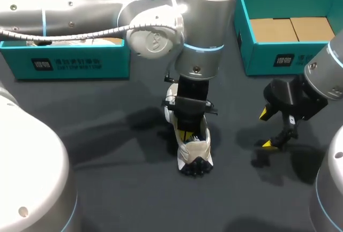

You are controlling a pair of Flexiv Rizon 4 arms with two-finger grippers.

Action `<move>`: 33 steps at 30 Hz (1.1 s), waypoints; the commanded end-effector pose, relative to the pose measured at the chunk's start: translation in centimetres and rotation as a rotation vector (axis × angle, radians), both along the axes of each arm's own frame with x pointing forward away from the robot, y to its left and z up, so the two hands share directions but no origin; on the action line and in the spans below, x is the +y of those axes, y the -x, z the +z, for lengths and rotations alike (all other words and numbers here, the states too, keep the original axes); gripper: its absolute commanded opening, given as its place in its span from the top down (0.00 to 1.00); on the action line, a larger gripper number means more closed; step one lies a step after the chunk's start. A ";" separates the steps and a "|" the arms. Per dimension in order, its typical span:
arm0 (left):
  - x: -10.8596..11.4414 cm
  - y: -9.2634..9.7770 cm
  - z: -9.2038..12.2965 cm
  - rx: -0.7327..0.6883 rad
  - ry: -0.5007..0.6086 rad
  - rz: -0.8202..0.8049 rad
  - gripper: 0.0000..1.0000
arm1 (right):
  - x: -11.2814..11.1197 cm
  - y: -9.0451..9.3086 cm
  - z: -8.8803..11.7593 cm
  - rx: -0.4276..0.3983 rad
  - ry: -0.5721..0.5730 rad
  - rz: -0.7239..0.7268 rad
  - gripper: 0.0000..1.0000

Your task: Take the shoe out of the shoebox, open the shoe tongue, remove and reinsert the insole, then place the shoe into the shoebox

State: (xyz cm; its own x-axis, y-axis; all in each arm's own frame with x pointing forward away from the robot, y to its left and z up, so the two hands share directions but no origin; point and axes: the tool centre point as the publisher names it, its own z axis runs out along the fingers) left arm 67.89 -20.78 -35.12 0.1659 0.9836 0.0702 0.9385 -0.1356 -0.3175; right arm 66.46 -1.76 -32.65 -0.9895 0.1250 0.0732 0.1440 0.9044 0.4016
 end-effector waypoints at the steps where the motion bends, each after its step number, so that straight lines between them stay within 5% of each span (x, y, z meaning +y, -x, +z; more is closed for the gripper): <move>1: 0.1 0.5 -0.9 -0.005 0.001 -0.002 1.00 | 0.0 0.2 0.1 -0.002 0.002 -0.001 0.00; 7: -0.2 0.7 -2.6 -0.008 -0.014 0.002 1.00 | 0.0 0.2 0.1 -0.002 0.002 -0.001 0.00; 18: 0.7 0.8 0.5 -0.040 0.034 -0.015 1.00 | 0.0 0.2 0.1 -0.002 0.002 -0.001 0.00; 33: -0.9 0.8 -5.5 -0.029 -0.040 0.006 1.00 | 0.0 0.2 0.1 -0.002 0.002 -0.001 0.00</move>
State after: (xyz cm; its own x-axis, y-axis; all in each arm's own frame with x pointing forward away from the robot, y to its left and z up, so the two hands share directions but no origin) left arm 67.03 -20.82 -38.93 0.1548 0.9823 0.1055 0.9511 -0.1193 -0.2850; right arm 66.47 -1.76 -32.66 -0.9895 0.1250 0.0733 0.1440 0.9044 0.4016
